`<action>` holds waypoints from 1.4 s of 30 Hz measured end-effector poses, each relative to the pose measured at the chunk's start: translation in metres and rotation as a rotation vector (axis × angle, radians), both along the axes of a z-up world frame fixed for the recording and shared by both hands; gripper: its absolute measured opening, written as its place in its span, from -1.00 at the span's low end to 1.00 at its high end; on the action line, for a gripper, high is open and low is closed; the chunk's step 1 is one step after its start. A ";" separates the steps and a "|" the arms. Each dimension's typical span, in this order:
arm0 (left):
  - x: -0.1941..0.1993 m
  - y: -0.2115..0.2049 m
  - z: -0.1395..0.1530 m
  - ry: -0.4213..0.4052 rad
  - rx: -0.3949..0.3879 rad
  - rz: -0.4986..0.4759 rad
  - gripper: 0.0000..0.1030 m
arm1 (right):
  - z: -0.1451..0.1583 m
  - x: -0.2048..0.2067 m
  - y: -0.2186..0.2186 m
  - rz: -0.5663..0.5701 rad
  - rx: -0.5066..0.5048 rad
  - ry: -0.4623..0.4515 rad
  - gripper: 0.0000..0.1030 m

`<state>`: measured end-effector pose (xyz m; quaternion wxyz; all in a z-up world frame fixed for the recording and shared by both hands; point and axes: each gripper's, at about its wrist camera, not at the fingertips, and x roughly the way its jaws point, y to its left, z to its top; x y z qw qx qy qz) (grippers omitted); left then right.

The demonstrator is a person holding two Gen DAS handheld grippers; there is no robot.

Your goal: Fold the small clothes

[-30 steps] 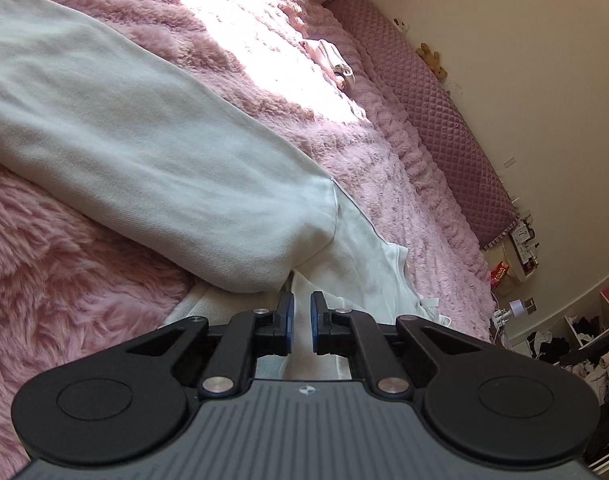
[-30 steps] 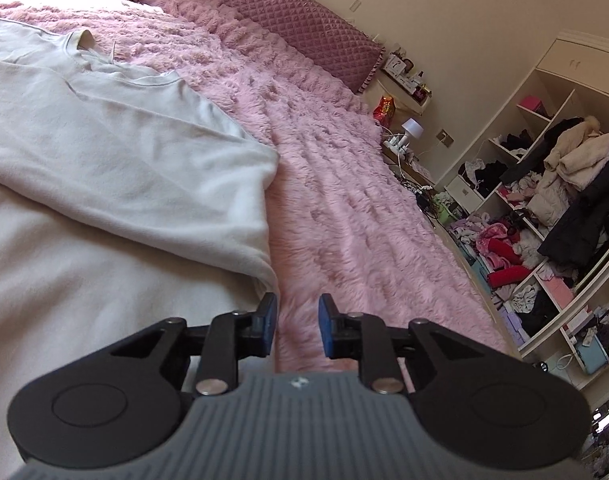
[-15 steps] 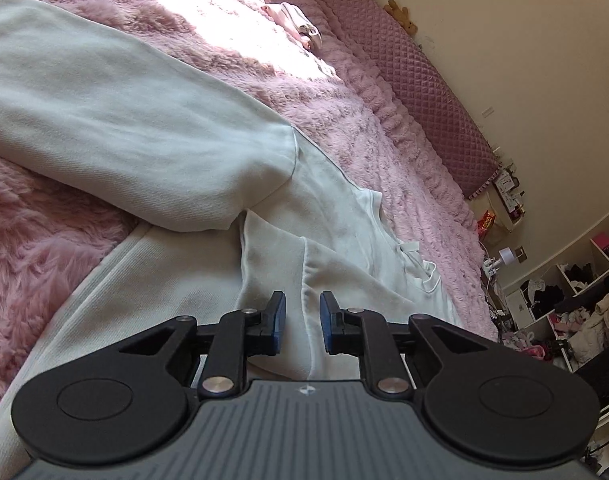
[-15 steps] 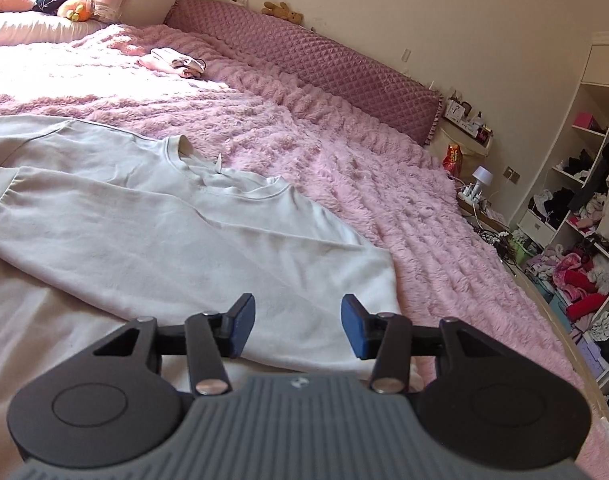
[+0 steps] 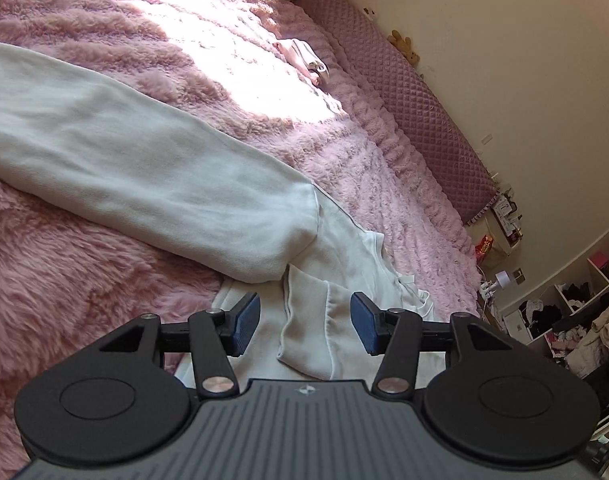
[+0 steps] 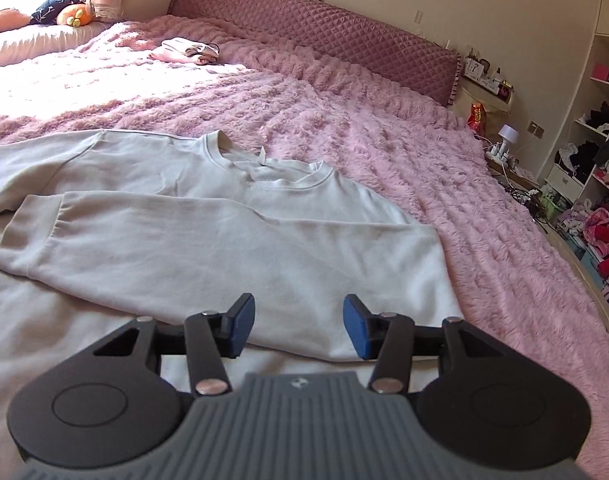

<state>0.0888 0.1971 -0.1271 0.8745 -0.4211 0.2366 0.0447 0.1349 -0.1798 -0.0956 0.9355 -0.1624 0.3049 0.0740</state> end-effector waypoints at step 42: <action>-0.017 0.073 0.070 -0.439 -0.167 0.215 -0.79 | 0.036 -0.077 0.041 0.134 0.094 -0.014 0.15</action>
